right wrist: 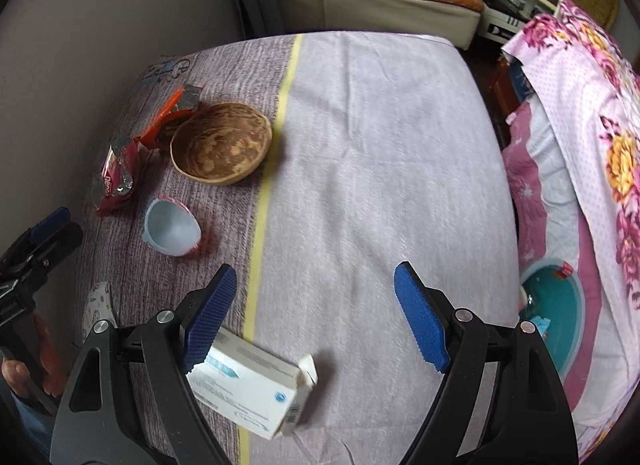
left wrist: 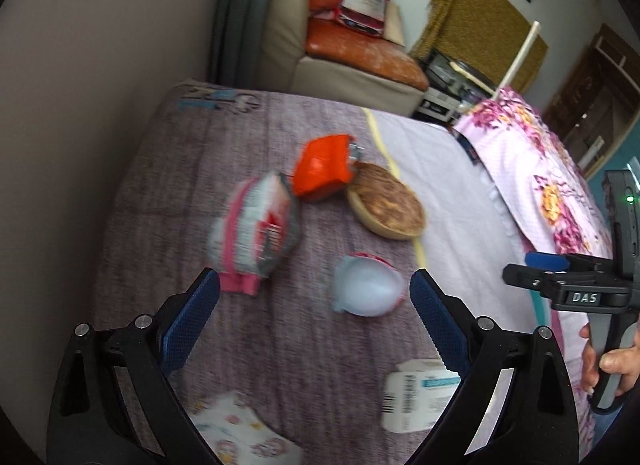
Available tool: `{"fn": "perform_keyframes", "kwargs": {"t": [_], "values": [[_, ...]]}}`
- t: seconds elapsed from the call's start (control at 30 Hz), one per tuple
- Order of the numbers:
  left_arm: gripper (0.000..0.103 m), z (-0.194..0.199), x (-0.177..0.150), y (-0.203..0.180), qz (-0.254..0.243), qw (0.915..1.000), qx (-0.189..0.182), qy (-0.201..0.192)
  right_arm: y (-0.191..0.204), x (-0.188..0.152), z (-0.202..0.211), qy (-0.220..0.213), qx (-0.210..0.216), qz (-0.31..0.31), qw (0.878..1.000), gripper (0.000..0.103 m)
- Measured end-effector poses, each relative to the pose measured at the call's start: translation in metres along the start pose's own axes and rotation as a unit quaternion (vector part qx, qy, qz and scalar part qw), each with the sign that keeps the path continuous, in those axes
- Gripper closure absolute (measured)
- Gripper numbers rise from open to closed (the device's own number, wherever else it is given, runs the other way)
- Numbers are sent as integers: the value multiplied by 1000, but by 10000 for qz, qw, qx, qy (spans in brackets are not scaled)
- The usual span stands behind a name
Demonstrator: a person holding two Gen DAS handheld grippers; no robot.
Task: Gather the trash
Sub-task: 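Grasp the pink-white snack bag with the left tool while the right tool grasps the wooden bowl rim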
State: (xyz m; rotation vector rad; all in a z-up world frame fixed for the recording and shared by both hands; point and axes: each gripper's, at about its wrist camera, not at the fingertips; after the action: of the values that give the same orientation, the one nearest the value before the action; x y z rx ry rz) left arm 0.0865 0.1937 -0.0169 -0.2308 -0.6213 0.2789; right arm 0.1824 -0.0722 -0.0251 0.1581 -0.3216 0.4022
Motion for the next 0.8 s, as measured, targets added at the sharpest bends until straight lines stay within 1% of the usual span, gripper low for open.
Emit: {"fn": "perform_keyframes", "kwargs": {"t": [0.13,0.2,0.37,0.43,0.47,0.5,0.63,0.67,0.7,0.8], "values": [[7,-15,9,22,142,9996,198,108,8,19,-14,-15,50,47,10000,26],[7,-26,11,30,168,9992,275,225,10,28,-21,9,97,33,9999,26],[7,-48,15,37,138,9983,336,446,11,49,-42,101,208,-125,9997,26],[7,-57,18,37,107,9980,351,511,12,58,-54,171,342,-237,9990,26],[7,-60,19,36,98,9979,357,528,12,61,-58,200,398,-275,9986,30],[7,-64,20,36,87,9978,363,547,13,64,-64,238,472,-316,9981,38],[7,-76,22,36,86,9972,462,587,17,74,-82,262,660,-401,9967,49],[7,-79,24,37,114,9971,467,584,19,75,-86,265,724,-406,9962,55],[7,-81,25,38,153,9973,441,566,20,76,-89,264,761,-399,9960,58],[9,-81,24,40,204,9979,373,481,21,78,-96,259,827,-387,9955,60]]}}
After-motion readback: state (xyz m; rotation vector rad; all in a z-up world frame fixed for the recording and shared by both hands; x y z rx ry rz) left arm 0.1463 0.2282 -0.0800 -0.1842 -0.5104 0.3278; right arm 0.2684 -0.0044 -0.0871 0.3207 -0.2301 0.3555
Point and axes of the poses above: each gripper's, at about its wrist camera, not at the fingertips, and z roughly against the way its jaws point, y to its left, x to its top, and after that the axes turned 3 degrees about z, right-handed
